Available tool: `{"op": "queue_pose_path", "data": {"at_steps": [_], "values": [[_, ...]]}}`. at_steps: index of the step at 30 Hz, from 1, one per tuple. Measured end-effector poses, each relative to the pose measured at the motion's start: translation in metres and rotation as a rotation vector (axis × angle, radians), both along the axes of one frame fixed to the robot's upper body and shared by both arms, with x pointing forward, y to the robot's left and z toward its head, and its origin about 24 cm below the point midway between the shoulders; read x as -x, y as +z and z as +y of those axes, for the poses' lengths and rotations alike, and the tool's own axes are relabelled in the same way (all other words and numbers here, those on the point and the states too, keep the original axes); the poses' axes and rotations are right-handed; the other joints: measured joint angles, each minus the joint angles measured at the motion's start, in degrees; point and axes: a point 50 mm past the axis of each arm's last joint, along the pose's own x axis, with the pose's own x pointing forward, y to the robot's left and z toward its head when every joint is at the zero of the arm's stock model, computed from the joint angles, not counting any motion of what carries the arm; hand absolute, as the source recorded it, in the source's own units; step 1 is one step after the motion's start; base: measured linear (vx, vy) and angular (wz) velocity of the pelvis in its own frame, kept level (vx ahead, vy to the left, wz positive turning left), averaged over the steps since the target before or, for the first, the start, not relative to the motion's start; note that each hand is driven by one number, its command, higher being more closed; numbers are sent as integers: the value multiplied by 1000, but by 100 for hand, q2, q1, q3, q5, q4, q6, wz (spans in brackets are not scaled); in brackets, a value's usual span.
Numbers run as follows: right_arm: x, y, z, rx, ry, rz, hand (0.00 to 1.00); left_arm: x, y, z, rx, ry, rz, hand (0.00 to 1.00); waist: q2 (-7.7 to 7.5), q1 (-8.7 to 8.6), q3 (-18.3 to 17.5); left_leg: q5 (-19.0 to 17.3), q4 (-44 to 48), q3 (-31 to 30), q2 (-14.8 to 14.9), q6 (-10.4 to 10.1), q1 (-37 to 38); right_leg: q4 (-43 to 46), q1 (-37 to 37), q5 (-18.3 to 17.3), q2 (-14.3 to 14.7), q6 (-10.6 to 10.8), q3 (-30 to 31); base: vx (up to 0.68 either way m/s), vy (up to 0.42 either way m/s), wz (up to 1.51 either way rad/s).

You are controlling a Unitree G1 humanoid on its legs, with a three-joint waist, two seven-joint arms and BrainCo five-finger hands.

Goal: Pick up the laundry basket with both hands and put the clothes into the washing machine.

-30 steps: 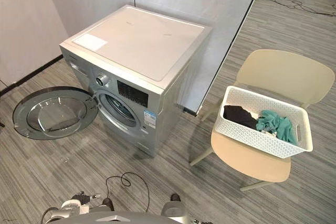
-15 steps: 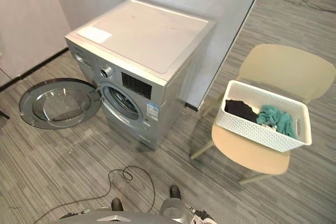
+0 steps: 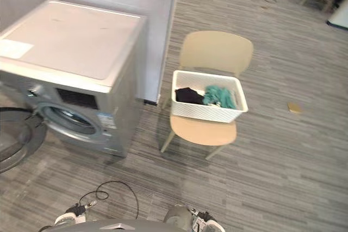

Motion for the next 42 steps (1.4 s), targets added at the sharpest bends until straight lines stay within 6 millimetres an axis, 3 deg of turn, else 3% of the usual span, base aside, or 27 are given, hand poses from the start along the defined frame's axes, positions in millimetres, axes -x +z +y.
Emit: {"op": "queue_pose_path", "data": {"at_steps": [1, 3, 5, 7, 8, 9, 10, 11, 12, 13, 15, 16, 18, 20, 22, 23, 24, 27, 29, 31, 33, 35, 36, 37, 39, 41, 42], "values": [[0, 2, -10, 31, 14, 6, 0, -2, -2, -9, 26, -3, 3, 0, 220, -59, 38, 147, 28, -160, 238, -64, -61, -162, 19, 37, 295, -92, -6, 47, -438, -35], [6, 3, -21, 56, 9, 30, 0, 0, -4, -20, 56, 7, 10, 0, 347, -88, 52, 374, 380, -349, 547, -49, -123, -171, 92, -61, 533, -248, 8, 32, -249, -24], [12, 1, -21, 53, -2, 46, 0, -1, -4, -20, 58, 23, -2, 0, 351, -61, 69, 509, 1155, -442, 984, 56, -196, -235, 311, -168, 788, -412, 131, 11, -308, -44], [14, 1, -19, 55, 4, 53, 0, -4, -1, -12, 28, 28, -30, 0, 295, -6, 123, 645, 2323, -743, 1446, 406, -548, -268, 432, -354, 979, -556, 391, -44, -200, -69], [13, 1, -20, 57, -2, 48, 0, -7, 1, -11, 26, 46, -49, 0, 328, 52, 145, 257, 3084, -1199, 1366, 538, -861, -294, 478, -391, 1018, -587, 586, -11, -29, -76], [10, 3, -24, 75, -3, 40, 0, -10, 2, -10, 32, 69, -75, 0, 360, 65, 166, -432, 3610, -1785, 888, 346, -1250, -302, 478, -406, 999, -615, 756, 18, 16, -69], [11, 3, -26, 79, -6, 42, 0, -10, 2, -11, 34, 76, -78, 0, 363, 80, 175, -719, 3714, -2058, 542, 235, -1417, -322, 477, -403, 975, -626, 831, 36, 40, -62], [12, 3, -28, 82, -9, 46, 0, -6, 1, -13, 44, 88, -70, 0, 374, 134, 204, -1066, 3530, -2313, -31, 169, -1618, -373, 492, -400, 956, -631, 969, 55, 74, -58], [16, 3, -28, 81, -25, 51, 0, -3, 0, -14, 57, 115, -66, 0, 445, 166, 265, -1100, 2759, -2291, -415, 197, -1646, -489, 608, -392, 988, -619, 966, 74, 102, -66], [19, 3, -28, 84, -30, 49, 0, 1, -1, -14, 60, 119, -52, 0, 542, 215, 268, -1226, 1957, -1975, -485, 549, -1539, -555, 661, -365, 1085, -540, 964, 86, 97, -43], [20, 1, -16, 59, -33, 37, 0, 4, -2, -11, 56, 143, -44, 0, 464, 237, 242, -1266, 1592, -1892, -712, 550, -1419, -742, 689, -294, 967, -430, 1026, 139, 92, -5], [15, 1, -14, 55, -27, 25, 0, 2, -1, -9, 53, 154, -52, 0, 280, 277, 225, -1294, 1449, -2038, -970, 591, -1407, -822, 586, -151, 855, -317, 1130, 145, 94, 6], [4, 4, -15, 61, -18, 0, 0, 5, -2, -10, 59, 172, -40, 0, 312, 424, 301, -1398, 1498, -2185, -1161, 758, -1385, -747, 571, -117, 836, -267, 1348, 173, 155, -47], [-10, 6, -9, 52, 5, -34, 0, 17, -5, -12, 63, 189, -6, 0, 318, 464, 296, -1452, 1468, -1906, -1176, 859, -1138, -590, 612, -177, 736, -183, 1459, 238, 149, -54], [-19, 7, 0, 43, 40, -68, 0, 19, -5, -12, 57, 165, 12, 0, 292, 480, 275, -1484, 1260, -1775, -1266, 906, -840, 111, 422, -390, 612, -181, 1452, 169, 60, -25], [-24, 9, 2, 48, 69, -89, 0, 18, -5, -12, 50, 136, 12, 0, 275, 491, 249, -1465, 1066, -1696, -1308, 927, -642, 931, 55, -496, 539, -162, 1450, 175, 50, -29], [-28, 10, 6, 52, 113, -99, 0, 16, -4, -8, 38, 113, 11, 0, 194, 440, 197, -1451, 967, -1625, -1347, 948, -516, 1777, -340, -537, 436, -86, 1448, 183, 31, -28], [-35, 11, 15, 46, 187, -121, 0, 6, -1, -1, 9, 59, -5, 0, -8, 365, 133, -1449, 962, -1630, -1378, 949, -197, 3017, -811, -334, 249, -39, 1410, 217, -60, -13], [-43, 16, 15, 56, 197, -159, 0, -8, 2, -8, 17, 21, -40, 0, 98, 255, 200, -1438, 767, -1805, -1288, 947, 80, 3669, -996, -351, 134, -111, 1279, 170, -99, 13], [-41, 16, 16, 55, 190, -162, 0, -19, 4, -15, 25, -17, -63, 0, 69, 228, 221, -1420, 674, -1880, -1194, 915, 236, 3621, -1108, -937, 9, -186, 1083, 178, -182, 21], [-43, 20, 16, 58, 165, -199, 0, -27, 5, -23, 39, -34, -81, 0, 70, 210, 221, -1392, 661, -1995, -1039, 866, 270, 2905, -1139, -984, -48, -242, 1062, 177, -287, 33], [-43, 24, 20, 68, 158, -229, 0, -26, 4, -27, 48, -37, -78, 0, -8, 184, 195, -1305, 531, -2121, -871, 563, 290, 1422, -1028, -443, -30, -217, 1188, 206, -395, 38], [-43, 28, 27, 70, 169, -253, 0, -24, 5, -19, 25, -35, -73, 0, -293, 191, 98, -1305, 408, -2252, -925, 301, 280, 833, -1000, 748, -39, -143, 1423, 145, -330, 29], [-45, 30, 27, 80, 177, -268, 0, -23, 5, -14, 11, -31, -69, 0, -315, 192, 90, -1346, 342, -2337, -909, 157, 293, 852, -963, 365, -18, 119, 1484, 140, -372, 19], [-69, 54, 14, 161, 219, -393, 0, -23, 3, -29, 41, -44, -62, 0, -1, 160, 109, -1170, 188, -2417, -557, 4, 183, 675, -947, 130, 282, 18, 1303, 146, -449, 15], [-87, 81, 2, 246, 256, -511, 0, -22, 2, -35, 51, -51, -61, 0, 141, 169, 40, -852, 18, -2576, -492, 24, 152, 624, -919, 79, 390, -81, 1168, 95, -296, 27], [-100, 101, -4, 301, 284, -597, 0, -20, 1, -36, 54, -49, -52, 0, 97, 171, 58, -705, -31, -2720, -475, 22, 154, 553, -829, 60, 415, -105, 1087, 65, -230, 29]]}}
